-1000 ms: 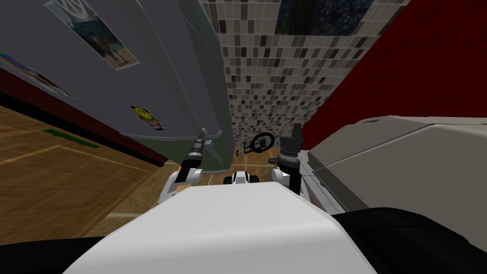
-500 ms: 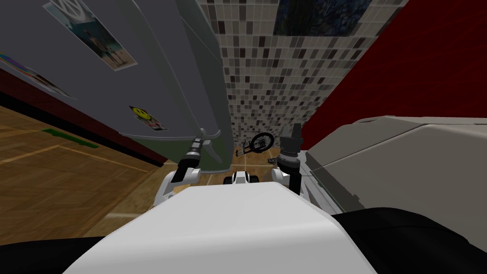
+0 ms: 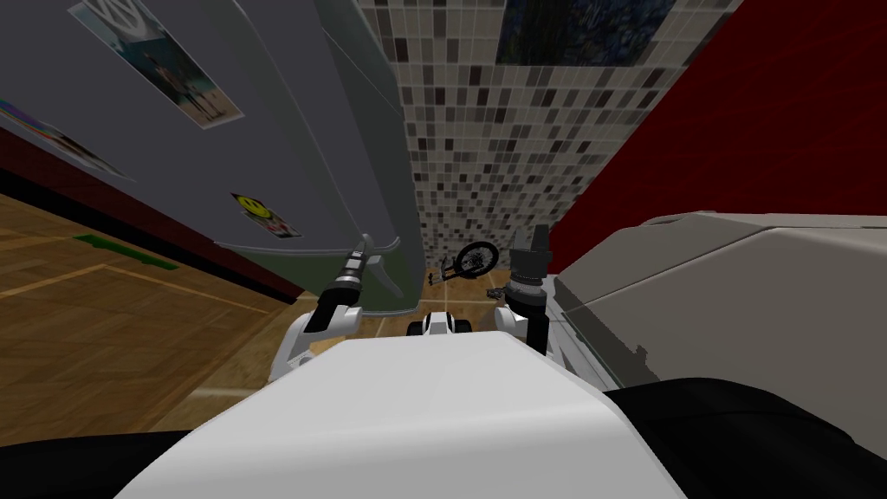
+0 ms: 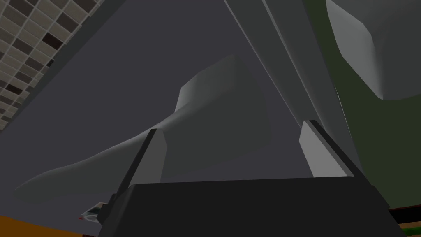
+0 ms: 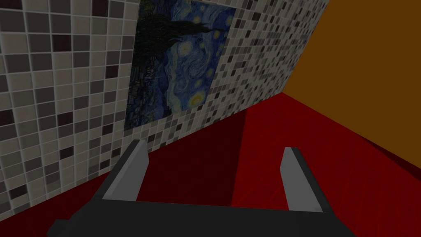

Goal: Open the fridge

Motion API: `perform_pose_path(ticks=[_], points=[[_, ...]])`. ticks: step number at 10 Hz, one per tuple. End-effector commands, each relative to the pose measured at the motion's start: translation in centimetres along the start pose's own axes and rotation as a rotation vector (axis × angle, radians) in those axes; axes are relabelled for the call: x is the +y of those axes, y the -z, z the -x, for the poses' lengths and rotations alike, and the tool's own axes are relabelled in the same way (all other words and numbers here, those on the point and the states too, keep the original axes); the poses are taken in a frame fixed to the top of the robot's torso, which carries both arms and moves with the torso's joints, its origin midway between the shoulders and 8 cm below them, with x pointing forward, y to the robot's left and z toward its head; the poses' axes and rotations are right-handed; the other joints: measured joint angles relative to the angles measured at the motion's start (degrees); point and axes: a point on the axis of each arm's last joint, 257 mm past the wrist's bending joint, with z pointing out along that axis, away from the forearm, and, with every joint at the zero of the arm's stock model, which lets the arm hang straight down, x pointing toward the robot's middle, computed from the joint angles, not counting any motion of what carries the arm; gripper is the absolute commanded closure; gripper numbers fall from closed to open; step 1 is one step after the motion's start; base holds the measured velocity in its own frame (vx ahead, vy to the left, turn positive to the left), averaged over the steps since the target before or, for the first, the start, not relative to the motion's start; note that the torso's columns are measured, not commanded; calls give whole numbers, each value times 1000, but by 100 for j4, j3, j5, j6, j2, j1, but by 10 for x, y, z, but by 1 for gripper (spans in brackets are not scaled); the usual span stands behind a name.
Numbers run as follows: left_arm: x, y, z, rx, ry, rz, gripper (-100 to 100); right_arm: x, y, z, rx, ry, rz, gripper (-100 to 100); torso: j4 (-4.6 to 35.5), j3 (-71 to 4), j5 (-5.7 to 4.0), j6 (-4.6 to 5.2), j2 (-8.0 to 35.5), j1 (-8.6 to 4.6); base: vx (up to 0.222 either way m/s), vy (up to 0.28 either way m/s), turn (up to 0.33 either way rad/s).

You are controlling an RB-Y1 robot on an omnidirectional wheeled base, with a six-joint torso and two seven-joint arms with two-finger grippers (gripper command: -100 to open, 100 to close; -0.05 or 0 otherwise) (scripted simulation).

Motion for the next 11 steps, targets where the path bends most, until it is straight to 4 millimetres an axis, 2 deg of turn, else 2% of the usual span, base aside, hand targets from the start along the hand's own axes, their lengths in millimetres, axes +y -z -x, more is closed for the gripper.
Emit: perform_pose_path(ticks=[1, 8, 10, 11], points=[[1, 2, 4, 0, -11, 35, -100, 0, 0, 0, 0, 0, 0, 0, 0, -1, 0, 1, -1, -1, 9, -26, -3], [3, 8, 17, -3, -48, 91, -100, 0, 0, 0, 0, 0, 0, 0, 3, 15, 7, -20, 21, 12, 6, -26, -8], [0, 10, 19, -6, -48, 93, -100, 0, 0, 0, 0, 0, 0, 0, 9, 26, 18, -39, 31, 48, 91, 28, -19], [0, 10, 19, -6, -48, 94, 100, 0, 0, 0, 0, 0, 0, 0, 13, 37, 18, -41, 55, 41, 10, 1, 6]])
